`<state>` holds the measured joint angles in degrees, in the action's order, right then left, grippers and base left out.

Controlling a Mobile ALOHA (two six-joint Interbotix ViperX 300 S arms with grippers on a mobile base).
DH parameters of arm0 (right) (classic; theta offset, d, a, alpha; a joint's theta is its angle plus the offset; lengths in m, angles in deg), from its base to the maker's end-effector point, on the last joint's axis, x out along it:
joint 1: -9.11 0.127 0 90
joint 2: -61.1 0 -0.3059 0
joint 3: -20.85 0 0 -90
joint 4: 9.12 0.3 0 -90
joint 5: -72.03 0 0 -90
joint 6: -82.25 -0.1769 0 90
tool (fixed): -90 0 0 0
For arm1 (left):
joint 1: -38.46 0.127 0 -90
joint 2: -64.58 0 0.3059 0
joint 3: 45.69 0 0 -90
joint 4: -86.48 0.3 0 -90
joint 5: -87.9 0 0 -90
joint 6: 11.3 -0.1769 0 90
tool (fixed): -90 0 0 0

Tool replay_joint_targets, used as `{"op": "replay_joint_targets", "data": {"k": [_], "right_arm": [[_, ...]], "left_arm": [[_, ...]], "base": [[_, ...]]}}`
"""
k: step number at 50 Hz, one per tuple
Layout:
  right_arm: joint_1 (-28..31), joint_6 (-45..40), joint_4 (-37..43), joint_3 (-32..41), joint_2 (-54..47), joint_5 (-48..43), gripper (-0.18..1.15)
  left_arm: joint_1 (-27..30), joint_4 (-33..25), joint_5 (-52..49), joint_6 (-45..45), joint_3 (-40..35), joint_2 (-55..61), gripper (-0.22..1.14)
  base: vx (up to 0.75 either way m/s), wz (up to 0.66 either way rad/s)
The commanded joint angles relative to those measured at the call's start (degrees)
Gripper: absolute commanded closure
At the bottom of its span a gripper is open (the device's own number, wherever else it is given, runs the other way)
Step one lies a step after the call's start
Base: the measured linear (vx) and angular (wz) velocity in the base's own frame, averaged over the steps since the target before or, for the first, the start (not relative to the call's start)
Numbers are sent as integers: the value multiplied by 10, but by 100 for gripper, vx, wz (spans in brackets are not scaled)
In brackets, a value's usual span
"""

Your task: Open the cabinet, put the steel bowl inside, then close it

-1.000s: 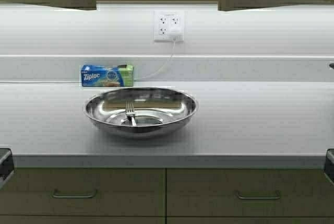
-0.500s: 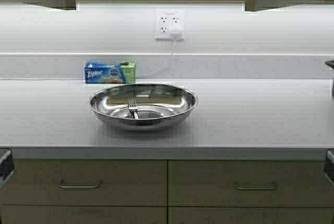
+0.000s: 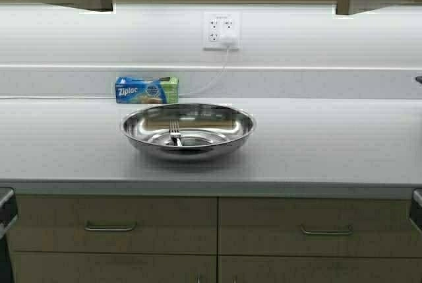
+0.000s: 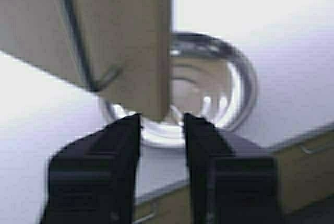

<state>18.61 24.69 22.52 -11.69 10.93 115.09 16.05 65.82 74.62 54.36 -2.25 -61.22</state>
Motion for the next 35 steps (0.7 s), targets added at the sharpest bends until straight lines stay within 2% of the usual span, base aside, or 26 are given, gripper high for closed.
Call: {"op": "replay_joint_targets", "data": {"k": [1, 3, 5, 7, 11, 14, 18, 28, 35], "right_arm": [[72, -1, 47, 17, -9, -27, 67], [97, -1, 57, 15, -13, -56, 85], [124, 2, 62, 11, -20, -96, 99], [152, 2, 64, 5, -31, -143, 104], [201, 4, 56, -3, -64, -236, 94], [226, 2, 47, -1, -103, -283, 87], [239, -1, 39, 13, -156, -328, 89], [218, -1, 35, 33, -265, -446, 90], [176, -1, 35, 66, -316, -455, 90]], "left_arm": [[-60, 0, 12, 0, -30, 25, 98], [-77, -1, 30, 3, -34, 39, 106], [-96, -1, 52, 3, -40, 55, 102], [-112, -1, 76, 4, -45, 72, 94], [-139, -1, 136, 6, -62, 120, 83], [-146, -1, 171, 10, -84, 161, 86], [-150, 0, 200, 16, -124, 225, 89], [-154, 2, 236, 22, -258, 388, 89], [-155, 1, 254, 31, -356, 483, 89]], "base": [[-6, 3], [-6, 4], [-7, 5], [-7, 4], [-7, 5], [-6, 6], [-4, 7], [-4, 9], [-5, 8]]}}
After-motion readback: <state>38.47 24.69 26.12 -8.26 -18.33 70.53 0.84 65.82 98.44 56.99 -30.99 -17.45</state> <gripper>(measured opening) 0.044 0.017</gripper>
